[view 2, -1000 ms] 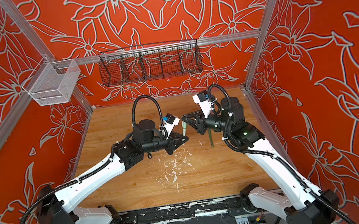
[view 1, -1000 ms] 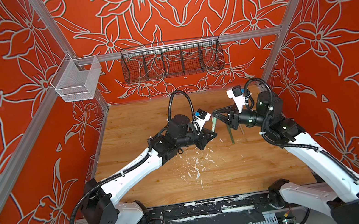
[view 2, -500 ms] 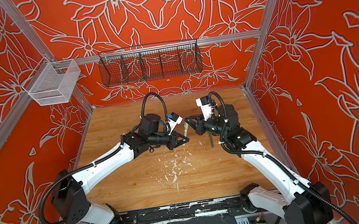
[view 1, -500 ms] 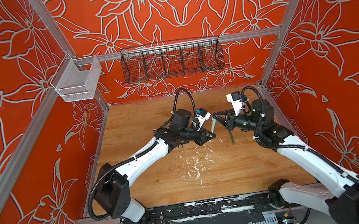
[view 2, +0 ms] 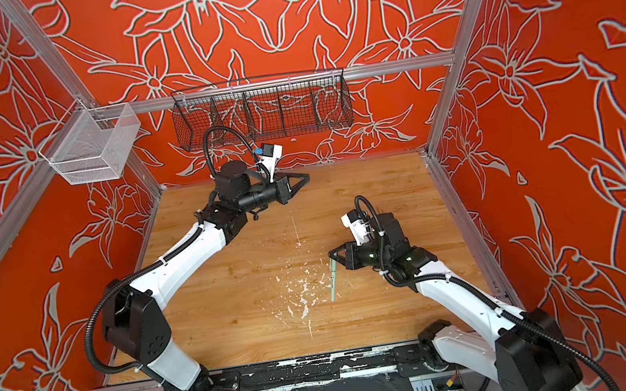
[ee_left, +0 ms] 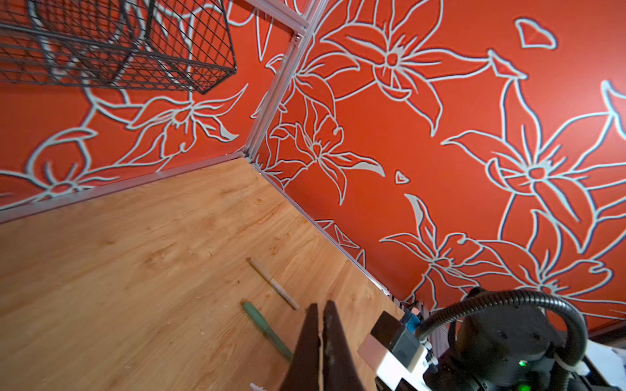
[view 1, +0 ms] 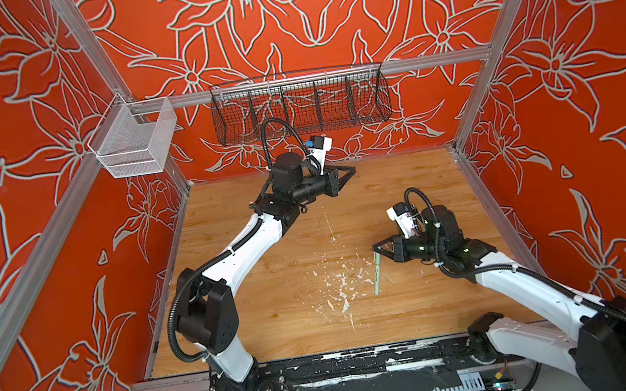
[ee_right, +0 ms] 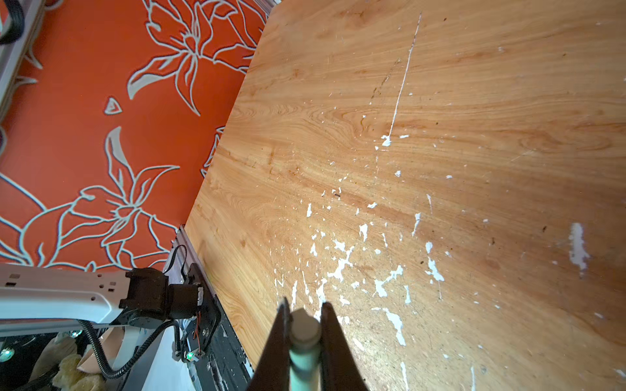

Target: Insert the pens into the pen caps

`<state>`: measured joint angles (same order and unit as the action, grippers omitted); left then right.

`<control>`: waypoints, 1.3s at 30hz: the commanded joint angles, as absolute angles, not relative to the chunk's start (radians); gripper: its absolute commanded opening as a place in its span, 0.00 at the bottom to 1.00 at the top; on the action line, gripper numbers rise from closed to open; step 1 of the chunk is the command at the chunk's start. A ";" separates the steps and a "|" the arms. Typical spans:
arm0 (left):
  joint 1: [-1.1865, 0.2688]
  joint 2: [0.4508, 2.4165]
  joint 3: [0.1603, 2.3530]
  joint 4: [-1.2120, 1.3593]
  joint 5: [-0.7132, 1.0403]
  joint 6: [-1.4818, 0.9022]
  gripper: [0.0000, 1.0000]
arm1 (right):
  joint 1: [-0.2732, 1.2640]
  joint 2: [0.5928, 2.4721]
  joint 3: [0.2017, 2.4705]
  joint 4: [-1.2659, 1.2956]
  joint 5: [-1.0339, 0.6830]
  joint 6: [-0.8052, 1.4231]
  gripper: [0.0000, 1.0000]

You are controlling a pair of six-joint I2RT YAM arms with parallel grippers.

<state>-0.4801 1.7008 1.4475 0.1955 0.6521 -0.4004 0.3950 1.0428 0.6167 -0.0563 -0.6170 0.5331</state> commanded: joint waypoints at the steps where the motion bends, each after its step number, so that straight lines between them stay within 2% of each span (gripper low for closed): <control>1: -0.493 1.703 1.433 0.126 0.710 -0.397 0.00 | 0.366 1.013 0.683 -0.080 -0.547 0.554 0.00; 4: -0.509 1.624 1.306 0.077 0.744 -0.334 0.01 | 0.331 1.026 0.707 -0.049 -0.546 0.576 0.00; 5: -0.523 1.599 1.267 0.046 0.735 -0.308 0.11 | 0.321 1.032 0.711 -0.036 -0.552 0.586 0.00; 6: -0.545 1.571 1.227 0.009 0.725 -0.276 0.26 | 0.311 1.041 0.717 -0.017 -0.569 0.598 0.00; 8: -0.604 1.532 1.165 -0.048 0.676 -0.233 0.49 | 0.294 1.068 0.727 0.011 -0.615 0.628 0.00; 9: -0.635 1.519 1.130 -0.060 0.663 -0.216 0.53 | 0.289 1.084 0.737 0.021 -0.642 0.644 0.00; 14: -0.683 1.514 1.000 0.014 0.661 -0.296 0.58 | 0.282 1.122 0.777 -0.002 -0.684 0.652 0.00; 17: -0.695 1.531 0.967 0.075 0.674 -0.332 0.58 | 0.282 1.113 0.772 -0.005 -0.678 0.646 0.00; 24: -0.729 1.567 0.998 0.015 0.600 -0.285 0.58 | 0.281 1.089 0.753 0.000 -0.687 0.648 0.00; 29: -0.736 1.580 0.996 0.065 0.635 -0.309 0.53 | 0.281 1.080 0.741 0.014 -0.686 0.658 0.00; 33: -0.738 1.588 1.006 0.064 0.641 -0.326 0.28 | 0.281 1.084 0.736 0.023 -0.686 0.664 0.00; 35: -0.738 1.592 1.009 0.064 0.644 -0.334 0.23 | 0.281 1.085 0.736 0.027 -0.686 0.666 0.00; 39: -0.739 1.593 1.012 0.063 0.656 -0.344 0.21 | 0.281 1.078 0.734 0.025 -0.674 0.662 0.00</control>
<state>-0.7334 1.5780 0.9890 0.0441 0.6327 -0.3344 0.2855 1.0954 0.7429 0.0013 -0.6708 0.6449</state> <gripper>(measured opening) 0.214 0.140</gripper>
